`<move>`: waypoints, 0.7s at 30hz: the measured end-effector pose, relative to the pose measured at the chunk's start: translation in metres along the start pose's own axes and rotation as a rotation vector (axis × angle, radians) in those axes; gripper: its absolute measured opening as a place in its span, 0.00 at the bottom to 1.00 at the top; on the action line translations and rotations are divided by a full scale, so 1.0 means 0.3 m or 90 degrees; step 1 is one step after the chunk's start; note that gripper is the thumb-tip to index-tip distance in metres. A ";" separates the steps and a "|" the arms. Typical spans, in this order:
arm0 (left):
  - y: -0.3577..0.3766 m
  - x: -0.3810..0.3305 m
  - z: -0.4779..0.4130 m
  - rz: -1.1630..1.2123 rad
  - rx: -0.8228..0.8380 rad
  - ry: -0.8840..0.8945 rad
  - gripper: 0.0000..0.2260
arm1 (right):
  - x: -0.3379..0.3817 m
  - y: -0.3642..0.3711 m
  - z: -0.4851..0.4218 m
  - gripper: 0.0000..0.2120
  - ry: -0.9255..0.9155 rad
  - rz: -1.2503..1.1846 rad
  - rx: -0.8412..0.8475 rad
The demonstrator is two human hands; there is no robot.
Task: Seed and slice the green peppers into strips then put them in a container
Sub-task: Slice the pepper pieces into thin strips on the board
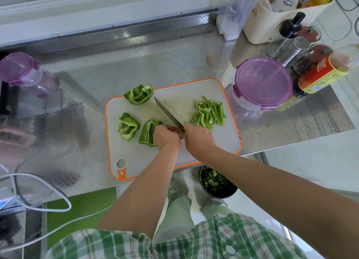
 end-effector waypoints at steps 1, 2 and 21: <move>-0.002 -0.006 0.006 -0.005 0.001 -0.004 0.14 | -0.001 0.003 -0.005 0.09 -0.001 -0.001 0.000; -0.005 -0.013 0.010 -0.008 0.001 -0.004 0.14 | -0.004 0.005 -0.011 0.08 0.000 -0.012 -0.002; -0.184 -0.082 0.081 -0.253 -0.195 0.339 0.07 | -0.078 0.031 0.009 0.07 0.045 -0.203 -0.029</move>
Point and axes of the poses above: each hand's wrist, its own z-axis away from the middle knuckle, its own y-axis out of the palm, x = y × z, the point moved 2 cm from there along -z, towards the middle knuckle, and after that the axes turned 2 degrees about y, right-handed, at the moved point
